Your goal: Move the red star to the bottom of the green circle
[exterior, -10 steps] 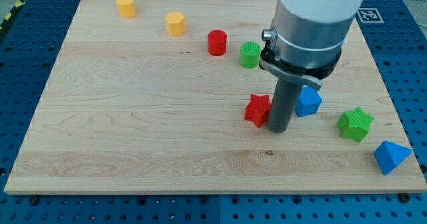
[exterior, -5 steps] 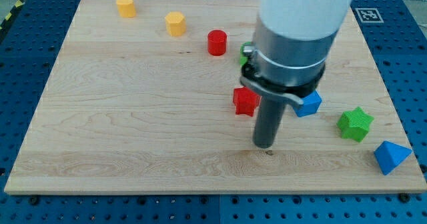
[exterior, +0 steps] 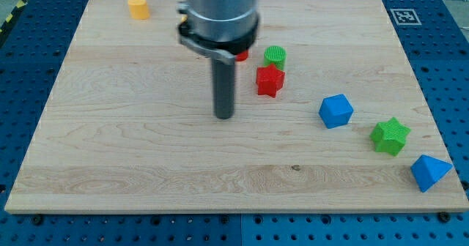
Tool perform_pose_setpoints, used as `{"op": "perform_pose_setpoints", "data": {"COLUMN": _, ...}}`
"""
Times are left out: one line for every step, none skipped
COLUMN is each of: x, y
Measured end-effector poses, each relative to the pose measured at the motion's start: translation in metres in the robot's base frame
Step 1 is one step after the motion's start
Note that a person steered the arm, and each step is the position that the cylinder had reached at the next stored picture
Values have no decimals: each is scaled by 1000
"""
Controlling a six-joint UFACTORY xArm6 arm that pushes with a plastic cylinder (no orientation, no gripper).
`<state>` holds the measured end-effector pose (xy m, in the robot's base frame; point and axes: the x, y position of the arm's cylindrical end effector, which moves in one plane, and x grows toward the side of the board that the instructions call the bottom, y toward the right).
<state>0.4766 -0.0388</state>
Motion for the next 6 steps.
{"op": "perform_pose_setpoints", "data": {"x": -30, "y": -6}}
{"op": "perform_pose_setpoints", "data": {"x": -53, "y": -6}}
{"op": "perform_pose_setpoints", "data": {"x": -70, "y": 1}}
{"op": "perform_pose_setpoints", "data": {"x": -71, "y": 35}}
{"op": "perform_pose_setpoints", "data": {"x": -71, "y": 75}}
{"op": "perform_pose_setpoints", "data": {"x": -67, "y": 98}}
